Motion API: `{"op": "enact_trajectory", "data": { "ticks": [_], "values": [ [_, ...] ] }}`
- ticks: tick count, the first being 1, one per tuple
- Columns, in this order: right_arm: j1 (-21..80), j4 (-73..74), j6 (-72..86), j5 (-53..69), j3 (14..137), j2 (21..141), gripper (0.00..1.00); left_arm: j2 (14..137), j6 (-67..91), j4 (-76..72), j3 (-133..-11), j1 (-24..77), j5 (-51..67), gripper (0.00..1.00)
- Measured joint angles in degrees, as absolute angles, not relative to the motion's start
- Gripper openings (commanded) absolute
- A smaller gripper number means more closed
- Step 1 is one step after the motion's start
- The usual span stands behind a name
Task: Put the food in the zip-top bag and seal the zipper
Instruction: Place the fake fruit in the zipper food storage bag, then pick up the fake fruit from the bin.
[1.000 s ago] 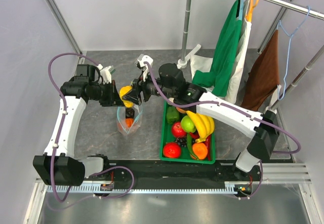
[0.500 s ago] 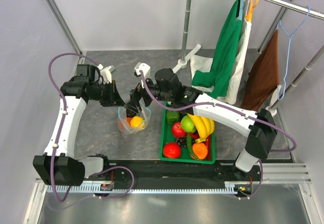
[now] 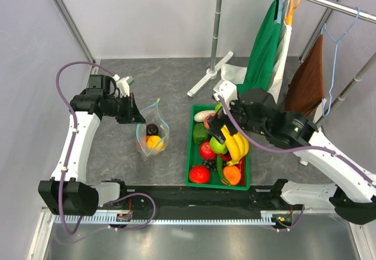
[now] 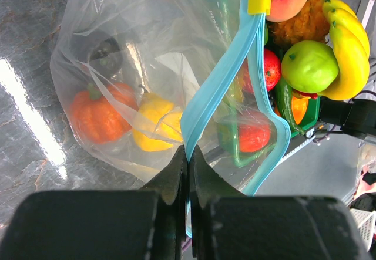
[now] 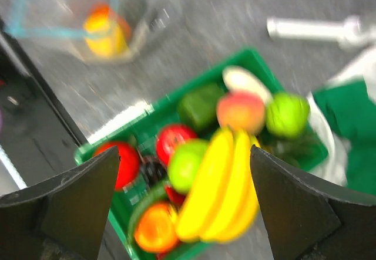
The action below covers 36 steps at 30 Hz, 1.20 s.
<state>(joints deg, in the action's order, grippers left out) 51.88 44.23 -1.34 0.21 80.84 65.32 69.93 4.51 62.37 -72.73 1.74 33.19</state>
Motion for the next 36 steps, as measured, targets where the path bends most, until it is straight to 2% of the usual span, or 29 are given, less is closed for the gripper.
{"op": "enact_trajectory", "data": {
  "ticks": [1, 2, 4, 5, 9, 20, 36],
  "values": [
    [51.59, 46.54, -1.34, -0.89, 80.25, 64.18, 0.91, 69.93, 4.51, 62.35, -72.73, 1.74, 33.17, 0.02],
    [51.13, 48.49, -1.30, -1.72, 79.79, 63.79, 0.81, 69.93, 4.54, 62.35, -72.73, 1.74, 33.19, 0.02],
    [49.76, 51.31, -1.43, -3.18, 78.87, 64.71, 0.75, 69.93, 4.54, 62.35, -72.73, 1.74, 33.19, 0.02],
    [49.06, 52.60, -1.08, -3.55, 78.54, 65.93, 0.67, 69.93, 4.54, 62.35, -72.73, 1.74, 33.17, 0.02],
    [46.81, 55.81, -0.01, -3.51, 77.89, 72.64, 0.60, 69.78, 4.54, 62.33, -72.73, 1.74, 33.12, 0.02],
    [41.06, 58.35, 3.57, 2.48, 77.97, 79.48, 0.57, 68.60, 4.54, 62.24, -72.44, 1.74, 33.12, 0.02],
    [40.99, 58.26, 4.86, 5.15, 77.87, 80.42, 0.52, 68.60, 4.54, 62.02, -72.31, 1.74, 33.15, 0.02]
  ]
}}
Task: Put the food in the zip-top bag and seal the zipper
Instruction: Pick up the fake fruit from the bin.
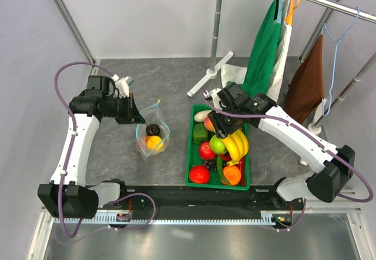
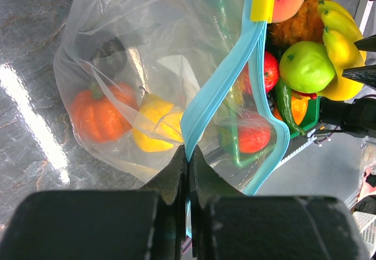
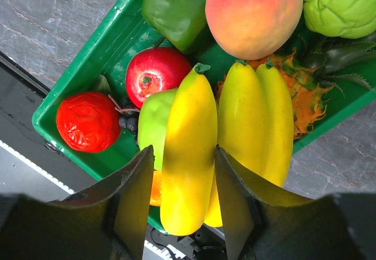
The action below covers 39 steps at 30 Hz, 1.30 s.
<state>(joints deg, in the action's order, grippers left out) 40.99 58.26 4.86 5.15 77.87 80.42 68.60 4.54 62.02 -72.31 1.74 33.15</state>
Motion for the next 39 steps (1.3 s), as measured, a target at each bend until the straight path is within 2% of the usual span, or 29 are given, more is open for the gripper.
{"op": "enact_trajectory", "data": {
  "ticks": [4, 5, 10, 12, 15, 22, 32, 39],
  "values": [
    [40.97, 58.06, 4.99, 5.15, 77.10, 80.42, 0.55, 68.60, 4.54, 62.02, -72.31, 1.74, 33.15, 0.02],
    [40.97, 57.98, 5.08, 5.15, 76.82, 80.42, 0.53, 68.60, 4.54, 62.02, -72.31, 1.74, 33.12, 0.02],
    [40.97, 57.89, 5.32, 5.21, 76.38, 80.42, 0.33, 68.62, 4.54, 62.00, -72.31, 1.74, 33.15, 0.02],
    [40.97, 57.95, 5.26, 5.19, 76.40, 80.42, 0.32, 68.62, 4.54, 62.00, -72.31, 1.74, 33.15, 0.02],
    [40.95, 58.52, 5.17, 5.17, 76.55, 80.42, 0.24, 68.62, 4.54, 62.02, -72.31, 1.74, 33.17, 0.02],
    [40.91, 61.19, 4.40, 4.75, 77.30, 79.26, 0.00, 68.93, 4.56, 62.02, -72.31, 1.74, 33.21, 0.02],
    [40.93, 65.25, 2.63, 4.64, 83.07, 76.01, 0.00, 68.99, 4.58, 62.00, -72.31, 1.74, 33.21, 0.02],
    [40.86, 64.69, 1.91, 10.81, 92.60, 76.01, 0.00, 68.99, 4.60, 62.00, -72.31, 1.74, 33.41, 0.02]
  ]
}}
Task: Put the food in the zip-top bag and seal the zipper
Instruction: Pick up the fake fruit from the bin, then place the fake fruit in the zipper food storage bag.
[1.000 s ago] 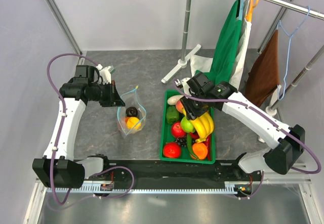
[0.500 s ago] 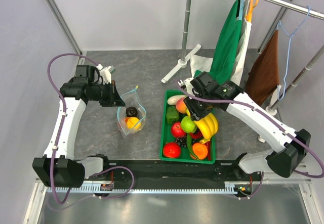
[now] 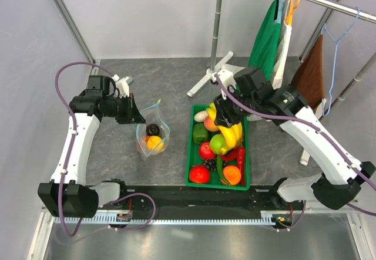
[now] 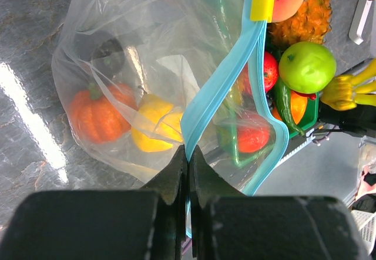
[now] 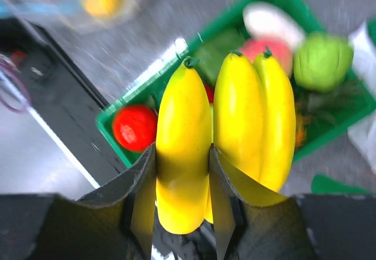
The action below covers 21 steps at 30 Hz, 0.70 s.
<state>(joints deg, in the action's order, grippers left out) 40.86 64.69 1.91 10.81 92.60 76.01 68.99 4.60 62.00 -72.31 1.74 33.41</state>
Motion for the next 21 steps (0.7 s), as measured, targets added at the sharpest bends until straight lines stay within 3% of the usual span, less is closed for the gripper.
{"op": "enact_trajectory", "data": {
  "ticks": [8, 13, 21],
  "values": [
    [41.56, 53.80, 4.51, 17.19, 103.77, 76.86, 0.00, 68.99, 4.67, 61.98, -72.31, 1.74, 34.02, 0.02],
    [46.52, 35.05, 5.93, 15.53, 97.25, 75.99, 0.00, 69.34, 5.17, 61.71, -72.31, 1.74, 35.46, 0.02],
    [61.78, 12.64, -7.62, 10.72, 90.56, 79.46, 0.00, 70.54, 5.78, 61.58, -72.31, 1.72, 36.88, 0.02]
  ]
}}
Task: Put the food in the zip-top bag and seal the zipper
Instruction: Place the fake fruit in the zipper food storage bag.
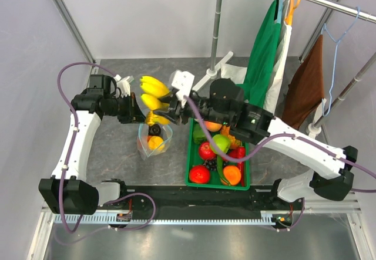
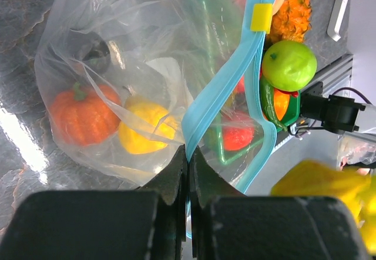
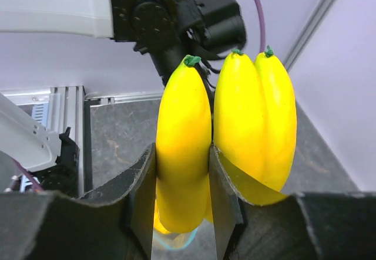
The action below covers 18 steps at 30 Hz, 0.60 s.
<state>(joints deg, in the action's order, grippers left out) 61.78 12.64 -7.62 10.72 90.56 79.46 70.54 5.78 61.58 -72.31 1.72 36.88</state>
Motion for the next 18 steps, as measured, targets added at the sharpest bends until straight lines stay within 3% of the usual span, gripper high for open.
{"op": "enact_trajectory", "data": {
  "ticks": [6, 18],
  "values": [
    [67.70, 7.16, -18.09, 7.31, 87.77, 81.84, 0.00, 70.52, 6.00, 61.60, -72.31, 1.61, 37.85, 0.02],
    [68.53, 7.09, -30.94, 5.15, 79.18, 81.87, 0.00, 70.50, 6.17, 61.60, -72.31, 1.56, 38.98, 0.02]
  ]
}}
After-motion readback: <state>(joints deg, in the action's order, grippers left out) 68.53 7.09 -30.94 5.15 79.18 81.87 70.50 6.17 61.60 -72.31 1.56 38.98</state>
